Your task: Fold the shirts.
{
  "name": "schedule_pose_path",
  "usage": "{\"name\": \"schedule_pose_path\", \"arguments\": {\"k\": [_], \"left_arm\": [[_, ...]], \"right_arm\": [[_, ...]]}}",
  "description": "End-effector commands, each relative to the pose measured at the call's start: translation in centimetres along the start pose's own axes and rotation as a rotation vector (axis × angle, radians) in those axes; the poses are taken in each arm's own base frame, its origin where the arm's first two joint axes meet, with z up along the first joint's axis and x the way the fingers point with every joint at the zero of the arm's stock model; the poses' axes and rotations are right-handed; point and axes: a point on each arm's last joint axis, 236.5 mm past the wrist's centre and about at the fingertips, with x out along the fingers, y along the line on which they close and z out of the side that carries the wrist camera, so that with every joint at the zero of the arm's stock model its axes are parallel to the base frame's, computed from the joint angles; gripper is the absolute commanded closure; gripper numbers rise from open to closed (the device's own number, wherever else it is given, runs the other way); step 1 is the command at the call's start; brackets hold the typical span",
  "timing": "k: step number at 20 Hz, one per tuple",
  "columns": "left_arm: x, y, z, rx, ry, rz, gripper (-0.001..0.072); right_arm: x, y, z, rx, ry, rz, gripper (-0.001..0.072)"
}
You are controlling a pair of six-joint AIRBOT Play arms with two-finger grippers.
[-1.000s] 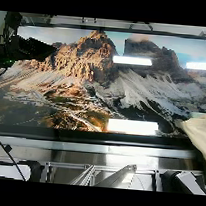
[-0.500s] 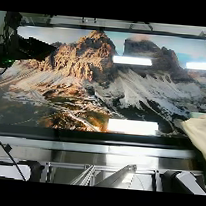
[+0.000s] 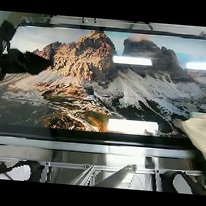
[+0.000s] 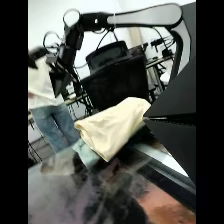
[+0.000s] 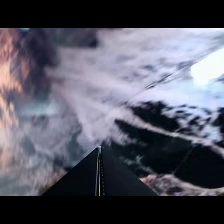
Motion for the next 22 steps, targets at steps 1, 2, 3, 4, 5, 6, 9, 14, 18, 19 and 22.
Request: {"name": "schedule_pose_path", "arguments": {"k": [1,2,3,4,5,6,9,14,18,19,22], "left_arm": [[0.4,3.4,-7.9,-0.075,0.046,0.189,0.0716],[0.3,4.5,-9.9,-0.086,0.053,0.249,0.0715],[0.2,5.5,-11.4,-0.090,0.054,0.304,0.0713],[0.1,6.1,-13.0,-0.092,0.067,0.344,0.0695],[0.1,6.5,-14.6,-0.097,0.082,0.370,0.0694],[0.1,6.9,-15.6,-0.100,0.078,0.394,0.0693],[0.2,7.3,-17.0,-0.094,0.051,0.427,0.0692],[0.2,7.2,-17.7,-0.066,0.029,0.445,0.0696],[0.1,6.6,-17.5,-0.005,-0.003,0.471,0.0696],[0.0,6.3,-17.3,0.018,-0.016,0.480,0.0696],[-0.3,5.6,-16.4,0.093,-0.062,0.515,0.0696]], "right_arm": [[4.8,4.4,-9.6,-0.188,0.138,0.092,0.0695],[6.3,4.5,-13.6,-0.223,0.200,0.112,0.0695],[7.5,4.2,-17.1,-0.251,0.245,0.128,0.0695],[8.5,3.7,-20.3,-0.254,0.274,0.140,0.0694],[9.2,3.1,-22.4,-0.239,0.285,0.148,0.0694],[9.8,2.6,-24.1,-0.245,0.297,0.152,0.0695],[10.1,2.3,-25.6,-0.254,0.334,0.154,0.0694],[10.1,2.4,-25.6,-0.252,0.335,0.154,0.0693],[10.1,2.6,-25.7,-0.238,0.339,0.163,0.0693],[10.1,2.6,-25.7,-0.238,0.339,0.163,0.0693],[10.1,2.6,-25.7,-0.238,0.339,0.163,0.0693]]}}
